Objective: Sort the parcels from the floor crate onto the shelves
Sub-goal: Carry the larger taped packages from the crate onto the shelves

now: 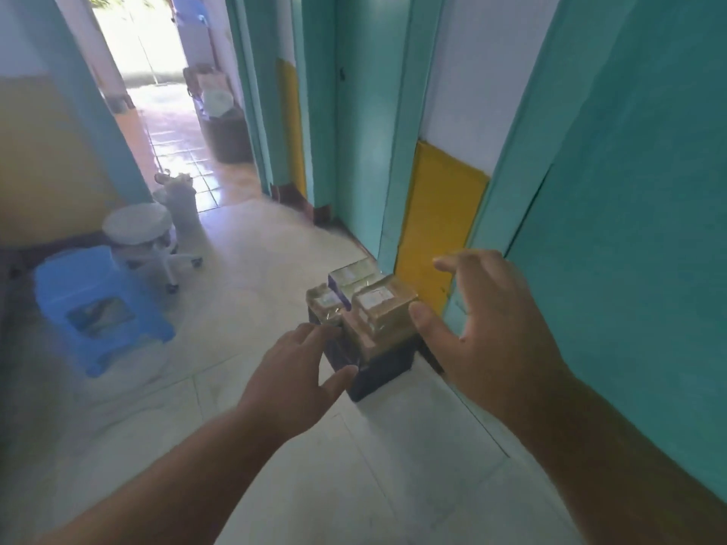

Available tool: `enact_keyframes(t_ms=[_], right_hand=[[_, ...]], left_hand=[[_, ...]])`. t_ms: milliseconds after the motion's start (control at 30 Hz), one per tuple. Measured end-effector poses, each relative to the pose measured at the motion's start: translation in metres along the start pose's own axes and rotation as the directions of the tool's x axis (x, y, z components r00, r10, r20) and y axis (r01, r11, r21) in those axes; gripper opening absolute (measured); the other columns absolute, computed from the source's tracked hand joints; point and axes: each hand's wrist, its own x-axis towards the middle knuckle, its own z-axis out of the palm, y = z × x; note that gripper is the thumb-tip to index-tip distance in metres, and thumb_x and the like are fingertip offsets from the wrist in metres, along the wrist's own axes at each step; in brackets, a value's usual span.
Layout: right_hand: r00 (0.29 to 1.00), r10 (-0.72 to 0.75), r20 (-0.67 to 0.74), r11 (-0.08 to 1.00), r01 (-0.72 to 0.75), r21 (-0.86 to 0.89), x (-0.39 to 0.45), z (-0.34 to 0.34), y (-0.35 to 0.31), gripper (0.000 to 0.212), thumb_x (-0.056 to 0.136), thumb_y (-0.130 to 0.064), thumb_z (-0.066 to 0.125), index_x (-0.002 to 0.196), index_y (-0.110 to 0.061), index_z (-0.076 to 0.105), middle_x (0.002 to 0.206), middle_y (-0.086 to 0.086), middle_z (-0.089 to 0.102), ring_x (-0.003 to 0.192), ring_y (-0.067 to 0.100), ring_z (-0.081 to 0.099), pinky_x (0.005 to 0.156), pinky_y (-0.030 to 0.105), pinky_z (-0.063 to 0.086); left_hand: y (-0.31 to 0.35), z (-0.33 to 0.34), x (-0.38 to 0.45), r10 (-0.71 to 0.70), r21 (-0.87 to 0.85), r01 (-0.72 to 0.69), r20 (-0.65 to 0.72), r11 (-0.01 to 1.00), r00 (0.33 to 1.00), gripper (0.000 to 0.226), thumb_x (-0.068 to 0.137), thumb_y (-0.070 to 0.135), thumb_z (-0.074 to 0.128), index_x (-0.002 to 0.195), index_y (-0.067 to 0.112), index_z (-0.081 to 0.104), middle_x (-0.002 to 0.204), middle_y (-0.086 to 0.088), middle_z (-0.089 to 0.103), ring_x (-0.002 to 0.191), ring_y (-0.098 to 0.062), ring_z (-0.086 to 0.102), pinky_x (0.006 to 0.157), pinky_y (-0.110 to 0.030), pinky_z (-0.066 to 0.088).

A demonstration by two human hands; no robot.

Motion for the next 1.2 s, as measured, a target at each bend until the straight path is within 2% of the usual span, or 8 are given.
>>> enact_keyframes(t_ms=[133,300,500,633,767,900,1100,1200], right_hand=[[0.997,0.072,-0.020,0.997,-0.072,-0.040,0.059,0.035,0.042,0.048,0.090,-0.050,0.057,0.129,-0.021,0.054,0.125,0.002,0.058,0.113,0.016,0.050,0.092,0.032,0.041],[0.996,0.087,-0.015,0.996,-0.087,-0.035,0.152,0.088,0.090,0.050,0.090,-0.051,0.054,0.127,-0.018,0.055,0.125,0.006,0.059,0.113,0.019,0.053,0.091,0.031,0.043],[0.989,0.132,0.063,0.991,-0.131,-0.010,0.259,0.152,0.122,0.048,0.090,-0.048,0.056,0.128,-0.020,0.052,0.130,0.004,0.053,0.115,0.015,0.048,0.091,0.030,0.047],[0.984,0.164,0.075,0.986,-0.163,-0.026,0.309,0.204,0.148,0.047,0.089,-0.045,0.057,0.124,-0.013,0.055,0.122,0.009,0.057,0.108,0.018,0.051,0.084,0.032,0.051],[0.967,0.241,0.084,0.968,-0.232,-0.097,0.338,0.264,0.179,0.043,0.092,-0.041,0.057,0.122,-0.010,0.057,0.119,0.010,0.059,0.106,0.021,0.054,0.084,0.030,0.050],[0.919,0.379,0.110,0.921,-0.364,-0.138,0.360,0.326,0.209,0.042,0.091,-0.039,0.061,0.122,-0.010,0.058,0.121,0.010,0.058,0.110,0.020,0.053,0.084,0.026,0.046],[0.807,0.544,0.229,0.839,-0.516,-0.175,0.363,0.418,0.275,0.041,0.090,-0.040,0.063,0.120,-0.012,0.058,0.124,0.010,0.056,0.104,0.018,0.051,0.072,0.023,0.040],[0.733,0.607,0.307,0.794,-0.573,-0.201,0.354,0.476,0.320,0.042,0.092,-0.042,0.063,0.123,-0.015,0.056,0.126,0.008,0.053,0.100,0.017,0.051,0.067,0.026,0.044]], left_hand=[[-0.011,0.019,0.100,0.047,-0.051,-0.044,0.062,0.998,0.997,0.056,0.090,0.061,0.054,0.139,0.035,0.045,0.142,0.009,0.051,0.119,-0.013,0.054,0.098,-0.034,0.051],[-0.030,0.035,0.204,0.017,-0.080,-0.012,0.069,0.997,0.997,0.051,0.092,0.052,0.057,0.139,0.035,0.047,0.144,0.008,0.050,0.122,-0.015,0.053,0.101,-0.040,0.051],[-0.076,0.031,0.303,-0.034,-0.040,0.038,0.085,0.998,0.996,0.050,0.092,0.054,0.057,0.138,0.035,0.049,0.140,0.012,0.053,0.120,-0.014,0.056,0.099,-0.037,0.051],[-0.105,0.062,0.369,-0.030,-0.079,0.046,0.196,0.996,0.980,0.045,0.094,0.051,0.057,0.136,0.037,0.048,0.136,0.013,0.054,0.115,-0.009,0.055,0.094,-0.030,0.050],[-0.141,0.104,0.445,0.036,-0.118,0.008,0.367,0.993,0.930,0.043,0.095,0.044,0.057,0.136,0.036,0.049,0.135,0.009,0.055,0.104,-0.006,0.057,0.088,-0.029,0.053],[-0.179,0.153,0.517,0.086,-0.125,-0.027,0.497,0.992,0.864,0.042,0.095,0.047,0.054,0.135,0.035,0.050,0.130,0.006,0.059,0.104,-0.012,0.061,0.083,-0.033,0.057],[-0.212,0.232,0.564,-0.006,-0.040,0.042,0.649,0.998,0.760,0.043,0.096,0.044,0.056,0.135,0.029,0.051,0.119,0.003,0.062,0.100,-0.017,0.060,0.074,-0.031,0.051],[-0.229,0.288,0.578,-0.109,-0.006,0.159,0.702,0.987,0.704,0.045,0.096,0.044,0.055,0.137,0.029,0.047,0.119,0.002,0.062,0.096,-0.018,0.060,0.067,-0.030,0.048]])
